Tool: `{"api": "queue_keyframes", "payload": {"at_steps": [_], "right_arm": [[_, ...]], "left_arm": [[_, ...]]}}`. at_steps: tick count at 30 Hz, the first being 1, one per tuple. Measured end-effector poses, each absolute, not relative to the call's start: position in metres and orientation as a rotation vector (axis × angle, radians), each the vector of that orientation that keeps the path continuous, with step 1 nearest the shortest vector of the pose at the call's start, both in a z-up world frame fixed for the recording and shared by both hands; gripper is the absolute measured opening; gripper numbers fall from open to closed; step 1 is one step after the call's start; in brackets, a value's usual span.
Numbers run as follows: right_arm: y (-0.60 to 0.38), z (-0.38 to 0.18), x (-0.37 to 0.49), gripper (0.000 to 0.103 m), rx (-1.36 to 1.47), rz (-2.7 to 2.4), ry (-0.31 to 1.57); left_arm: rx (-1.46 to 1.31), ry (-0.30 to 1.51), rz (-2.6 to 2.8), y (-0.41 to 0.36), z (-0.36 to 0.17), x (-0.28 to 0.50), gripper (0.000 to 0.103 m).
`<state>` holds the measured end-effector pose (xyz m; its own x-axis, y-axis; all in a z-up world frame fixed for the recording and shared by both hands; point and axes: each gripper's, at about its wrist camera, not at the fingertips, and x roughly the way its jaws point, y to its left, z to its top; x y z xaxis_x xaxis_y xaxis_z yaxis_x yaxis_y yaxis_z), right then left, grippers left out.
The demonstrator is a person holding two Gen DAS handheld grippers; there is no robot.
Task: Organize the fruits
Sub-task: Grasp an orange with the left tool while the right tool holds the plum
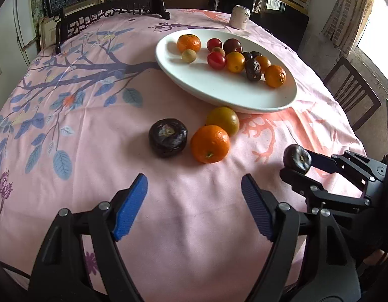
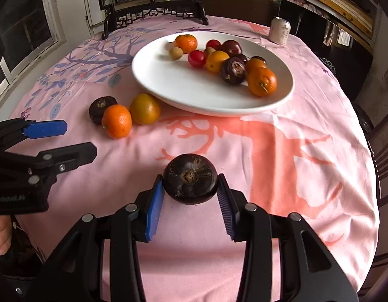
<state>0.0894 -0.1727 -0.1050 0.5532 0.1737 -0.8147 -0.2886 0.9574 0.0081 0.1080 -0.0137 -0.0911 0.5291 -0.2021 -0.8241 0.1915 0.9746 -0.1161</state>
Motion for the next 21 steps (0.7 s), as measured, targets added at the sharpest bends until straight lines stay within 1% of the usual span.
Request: {"api": "queue_keyframes", "payload": {"at_steps": [2, 7, 8, 11, 12, 16, 21], "right_arm": [[-0.181, -0.105, 0.084, 0.042, -0.120, 0.268, 0.940], [-0.195, -0.104, 0.080, 0.042, -0.075, 0.281, 0.934], [-0.196, -0.103, 0.079, 0.042, -0.070, 0.286, 0.931], [-0.199, -0.101, 0.078, 0.042, -0.055, 0.294, 0.927], [-0.200, -0.100, 0.078, 0.042, -0.051, 0.295, 0.926], [-0.203, -0.097, 0.077, 0.042, -0.038, 0.288, 0.924], [-0.200, -0.091, 0.078, 0.042, -0.041, 0.278, 0.908]], "left_arm": [[-0.005, 0.992, -0.231, -0.023, -0.095, 0.115, 0.076], [0.027, 0.991, -0.198, -0.035, -0.099, 0.133, 0.064], [0.032, 0.987, -0.193, -0.036, -0.098, 0.136, 0.063], [0.027, 0.989, -0.204, -0.039, -0.099, 0.144, 0.048], [0.022, 0.999, -0.210, -0.040, -0.102, 0.147, 0.039], [0.018, 0.992, -0.230, -0.041, -0.102, 0.142, 0.037], [0.004, 0.945, -0.246, -0.036, -0.087, 0.123, 0.037]]}}
